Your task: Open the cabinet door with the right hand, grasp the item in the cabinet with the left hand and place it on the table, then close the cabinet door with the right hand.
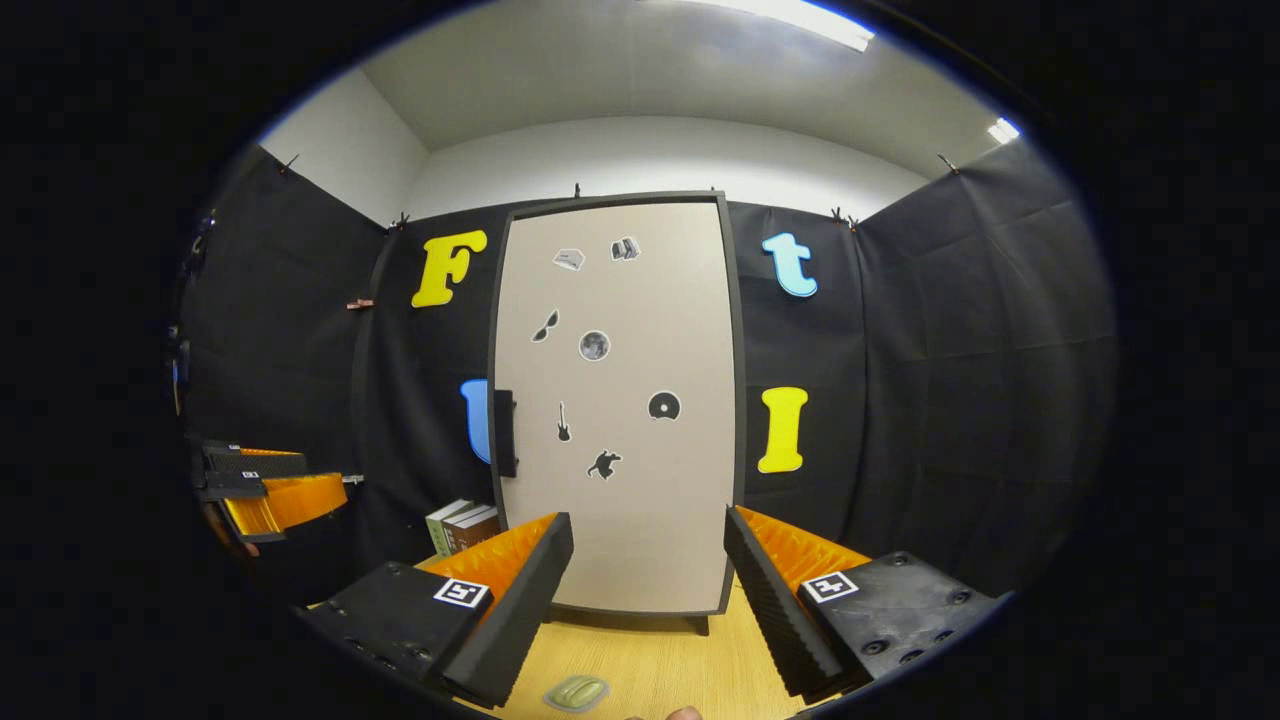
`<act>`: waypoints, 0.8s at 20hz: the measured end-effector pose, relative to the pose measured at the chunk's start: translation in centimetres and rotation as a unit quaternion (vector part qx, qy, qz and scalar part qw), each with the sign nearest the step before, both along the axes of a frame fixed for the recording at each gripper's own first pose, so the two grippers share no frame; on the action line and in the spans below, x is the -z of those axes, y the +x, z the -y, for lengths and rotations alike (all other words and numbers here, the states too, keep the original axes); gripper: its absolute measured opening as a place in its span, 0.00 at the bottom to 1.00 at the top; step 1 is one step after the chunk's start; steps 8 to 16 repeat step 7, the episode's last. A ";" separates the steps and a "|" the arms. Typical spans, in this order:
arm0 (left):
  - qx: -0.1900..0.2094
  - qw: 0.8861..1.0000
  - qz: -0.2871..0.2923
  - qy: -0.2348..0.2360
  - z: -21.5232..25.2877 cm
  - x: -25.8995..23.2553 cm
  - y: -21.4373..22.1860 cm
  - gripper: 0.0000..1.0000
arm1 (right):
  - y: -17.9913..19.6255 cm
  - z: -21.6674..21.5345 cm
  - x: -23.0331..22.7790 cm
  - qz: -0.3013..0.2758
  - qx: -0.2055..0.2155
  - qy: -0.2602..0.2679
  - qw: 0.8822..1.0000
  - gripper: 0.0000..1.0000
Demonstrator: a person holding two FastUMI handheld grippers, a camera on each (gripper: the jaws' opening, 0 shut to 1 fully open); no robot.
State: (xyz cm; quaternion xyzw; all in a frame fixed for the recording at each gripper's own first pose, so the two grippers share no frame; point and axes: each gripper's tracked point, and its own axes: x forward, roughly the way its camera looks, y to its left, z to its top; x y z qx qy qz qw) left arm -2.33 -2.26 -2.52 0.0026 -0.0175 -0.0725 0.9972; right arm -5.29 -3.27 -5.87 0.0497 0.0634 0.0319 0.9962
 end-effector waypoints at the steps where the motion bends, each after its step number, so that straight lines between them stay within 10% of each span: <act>1: -0.001 1.000 0.000 0.000 -0.1 0.1 0.0 0.96 | -0.1 -0.2 -0.2 -0.006 0.000 0.000 1.000 0.97; 16: -0.006 1.000 0.000 -0.002 -0.5 0.4 0.3 0.96 | -0.2 -0.4 0.0 -0.016 -0.003 -0.002 1.000 0.97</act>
